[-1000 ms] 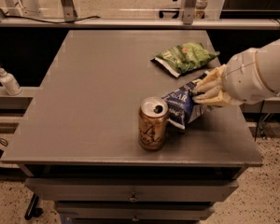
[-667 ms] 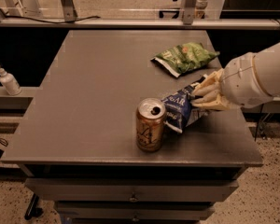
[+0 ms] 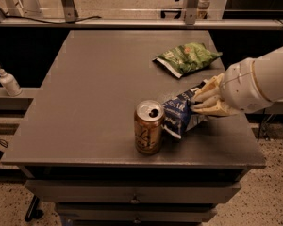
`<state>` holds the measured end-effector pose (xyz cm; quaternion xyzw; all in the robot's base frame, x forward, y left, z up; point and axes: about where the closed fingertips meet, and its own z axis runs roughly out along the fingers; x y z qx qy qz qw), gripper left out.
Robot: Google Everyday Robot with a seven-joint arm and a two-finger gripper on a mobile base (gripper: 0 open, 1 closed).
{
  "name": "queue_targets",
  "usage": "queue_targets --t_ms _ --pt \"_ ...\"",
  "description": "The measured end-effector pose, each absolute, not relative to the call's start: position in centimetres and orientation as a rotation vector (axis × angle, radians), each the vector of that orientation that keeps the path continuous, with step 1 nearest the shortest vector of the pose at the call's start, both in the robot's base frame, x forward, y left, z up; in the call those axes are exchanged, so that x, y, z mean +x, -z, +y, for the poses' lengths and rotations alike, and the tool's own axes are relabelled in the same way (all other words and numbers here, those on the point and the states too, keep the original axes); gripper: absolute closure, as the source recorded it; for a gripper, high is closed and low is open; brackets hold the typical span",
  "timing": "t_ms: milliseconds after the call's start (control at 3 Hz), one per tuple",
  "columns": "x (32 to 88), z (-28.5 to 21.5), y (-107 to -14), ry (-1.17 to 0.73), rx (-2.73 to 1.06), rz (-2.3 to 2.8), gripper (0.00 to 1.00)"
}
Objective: Move blue chip bag near orange can
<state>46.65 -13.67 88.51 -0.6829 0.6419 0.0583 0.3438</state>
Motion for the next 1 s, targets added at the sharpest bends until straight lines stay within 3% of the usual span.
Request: queue_targets --t_ms 333,667,1000 --pt "46.64 -13.50 -88.28 -0.156 -1.775 1.668 0.14" --pt "46.66 -13.45 -88.18 -0.157 -1.777 1.668 0.00" --pt "46.66 -13.48 -88.20 -0.156 -1.777 1.668 0.00"
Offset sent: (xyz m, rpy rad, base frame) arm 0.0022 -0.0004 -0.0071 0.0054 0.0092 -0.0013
